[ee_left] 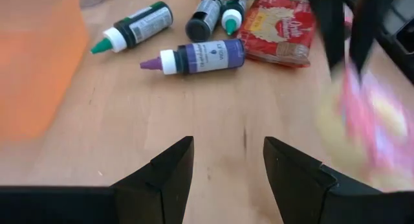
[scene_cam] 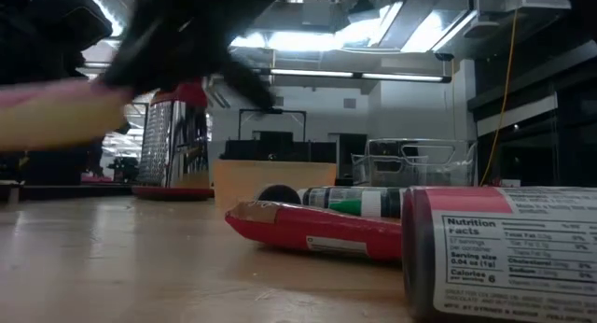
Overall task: Pick & Place Food Item
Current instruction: Put the pink doughnut into the green bin
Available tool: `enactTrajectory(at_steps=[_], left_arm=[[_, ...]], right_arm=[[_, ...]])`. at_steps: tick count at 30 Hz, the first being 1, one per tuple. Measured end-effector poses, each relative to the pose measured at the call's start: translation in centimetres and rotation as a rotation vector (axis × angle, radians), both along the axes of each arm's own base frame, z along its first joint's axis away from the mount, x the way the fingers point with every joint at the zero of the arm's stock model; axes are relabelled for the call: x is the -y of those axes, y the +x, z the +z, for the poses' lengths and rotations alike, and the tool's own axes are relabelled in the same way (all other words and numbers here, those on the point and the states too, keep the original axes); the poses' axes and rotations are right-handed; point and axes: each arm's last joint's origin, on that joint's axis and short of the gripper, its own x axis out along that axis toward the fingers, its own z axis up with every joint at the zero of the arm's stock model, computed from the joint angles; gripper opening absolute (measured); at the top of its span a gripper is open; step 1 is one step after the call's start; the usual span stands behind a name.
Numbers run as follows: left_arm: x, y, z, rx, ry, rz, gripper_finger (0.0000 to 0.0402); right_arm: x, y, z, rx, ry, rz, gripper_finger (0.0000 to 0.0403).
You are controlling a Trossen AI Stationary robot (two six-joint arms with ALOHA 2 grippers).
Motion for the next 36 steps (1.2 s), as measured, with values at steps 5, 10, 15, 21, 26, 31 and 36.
enactTrajectory(at_steps=[5, 10, 15, 21, 26, 31, 36], left_arm=[[-0.1, 0.0, 0.0, 0.011, 0.039, 0.003, 0.0182], [-0.1, 0.0, 0.1, 0.013, 0.053, -0.005, 0.0182], [0.0, 0.1, 0.2, 0.031, 0.059, -0.015, 0.0182], [0.1, 0.2, 0.5, 0.056, 0.047, -0.024, 0.0182], [0.1, 0.2, 0.5, 0.056, 0.039, -0.036, 0.0182], [0.1, 0.2, 0.5, 0.053, 0.036, -0.039, 0.0182], [0.1, 0.2, 0.5, 0.052, 0.03, -0.037, 0.0182]], right_arm=[[-0.2, -5.2, 6.7, -0.047, -0.225, -0.18, 0.0006], [-0.8, -12.4, 11.0, -0.138, -0.351, -0.451, 0.0006], [-2.8, -18.1, 11.5, -0.251, -0.292, -0.649, 0.0006], [-4.5, -22.3, 8.9, -0.367, -0.197, -0.761, 0.0005], [-6.3, -25.4, 6.3, -0.462, -0.166, -0.862, 0.0006], [-8.0, -27.5, 5.5, -0.505, -0.133, -0.868, 0.0006], [-8.4, -28.1, 5.9, -0.506, -0.136, -0.847, 0.0006]])
